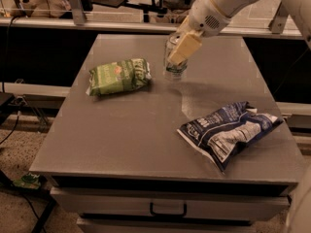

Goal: Move 7up can near green jalapeno chip bag

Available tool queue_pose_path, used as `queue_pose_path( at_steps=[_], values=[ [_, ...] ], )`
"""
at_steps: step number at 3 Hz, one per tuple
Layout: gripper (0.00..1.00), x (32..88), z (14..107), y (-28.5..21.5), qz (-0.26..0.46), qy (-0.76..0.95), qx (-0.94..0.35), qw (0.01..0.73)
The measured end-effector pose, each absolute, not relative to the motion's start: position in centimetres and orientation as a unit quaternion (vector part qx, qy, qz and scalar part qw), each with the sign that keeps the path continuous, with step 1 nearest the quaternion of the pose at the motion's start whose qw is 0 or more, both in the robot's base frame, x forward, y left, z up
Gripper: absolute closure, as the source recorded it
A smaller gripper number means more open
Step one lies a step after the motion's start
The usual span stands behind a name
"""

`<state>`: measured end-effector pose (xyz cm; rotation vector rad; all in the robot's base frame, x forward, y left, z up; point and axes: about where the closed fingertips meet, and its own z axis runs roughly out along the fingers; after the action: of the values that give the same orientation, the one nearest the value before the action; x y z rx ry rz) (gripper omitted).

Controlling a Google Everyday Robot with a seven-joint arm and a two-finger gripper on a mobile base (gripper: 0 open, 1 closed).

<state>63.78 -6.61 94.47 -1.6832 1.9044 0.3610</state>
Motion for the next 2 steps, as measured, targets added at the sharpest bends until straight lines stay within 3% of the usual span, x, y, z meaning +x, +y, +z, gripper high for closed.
queue_pose_path(
  at_steps=[1, 2],
  values=[
    [1.0, 63.5, 93.9, -4.3, 0.147, 0.694, -0.648, 0.276],
    [0.85, 63.5, 93.0, -3.0, 0.153, 0.687, -0.658, 0.266]
  ],
)
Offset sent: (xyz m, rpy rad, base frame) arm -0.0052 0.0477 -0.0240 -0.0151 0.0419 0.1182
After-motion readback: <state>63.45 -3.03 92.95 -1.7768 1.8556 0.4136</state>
